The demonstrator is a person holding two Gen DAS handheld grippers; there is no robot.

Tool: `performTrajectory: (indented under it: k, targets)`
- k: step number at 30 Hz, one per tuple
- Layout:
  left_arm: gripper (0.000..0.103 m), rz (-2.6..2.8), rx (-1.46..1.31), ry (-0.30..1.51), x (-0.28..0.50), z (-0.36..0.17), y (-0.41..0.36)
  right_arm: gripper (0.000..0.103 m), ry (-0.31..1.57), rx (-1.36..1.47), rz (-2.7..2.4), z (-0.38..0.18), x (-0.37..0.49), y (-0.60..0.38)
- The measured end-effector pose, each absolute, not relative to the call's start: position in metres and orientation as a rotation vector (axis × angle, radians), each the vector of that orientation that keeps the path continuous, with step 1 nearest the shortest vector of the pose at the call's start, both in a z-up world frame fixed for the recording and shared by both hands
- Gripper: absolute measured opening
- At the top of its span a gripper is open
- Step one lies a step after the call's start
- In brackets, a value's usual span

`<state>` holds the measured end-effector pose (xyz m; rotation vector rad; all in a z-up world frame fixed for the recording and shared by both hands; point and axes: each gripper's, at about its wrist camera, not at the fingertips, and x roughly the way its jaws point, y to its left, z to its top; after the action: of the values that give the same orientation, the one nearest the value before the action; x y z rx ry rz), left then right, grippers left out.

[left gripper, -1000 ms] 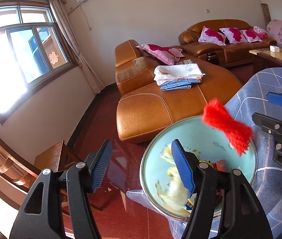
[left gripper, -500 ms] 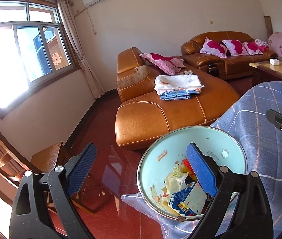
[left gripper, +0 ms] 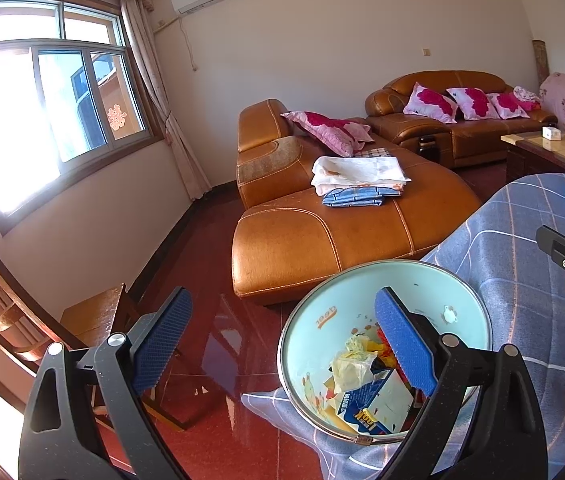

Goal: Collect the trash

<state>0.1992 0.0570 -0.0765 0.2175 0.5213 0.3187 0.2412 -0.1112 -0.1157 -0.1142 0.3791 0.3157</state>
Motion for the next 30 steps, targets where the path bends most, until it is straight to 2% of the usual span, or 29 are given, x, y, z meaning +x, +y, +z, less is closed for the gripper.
performTrajectory:
  k: [21,30]
  targets:
    - [0.092,0.324,0.217,0.516,0.2005,-0.0756,0.0589,0.064,0.372,-0.096,0.304,-0.118,0.2401,-0.1157]
    - [0.093,0.315,0.202,0.523,0.2018,-0.0754,0.0611,0.068,0.371,-0.093,0.299,-0.117,0.2405,-0.1168]
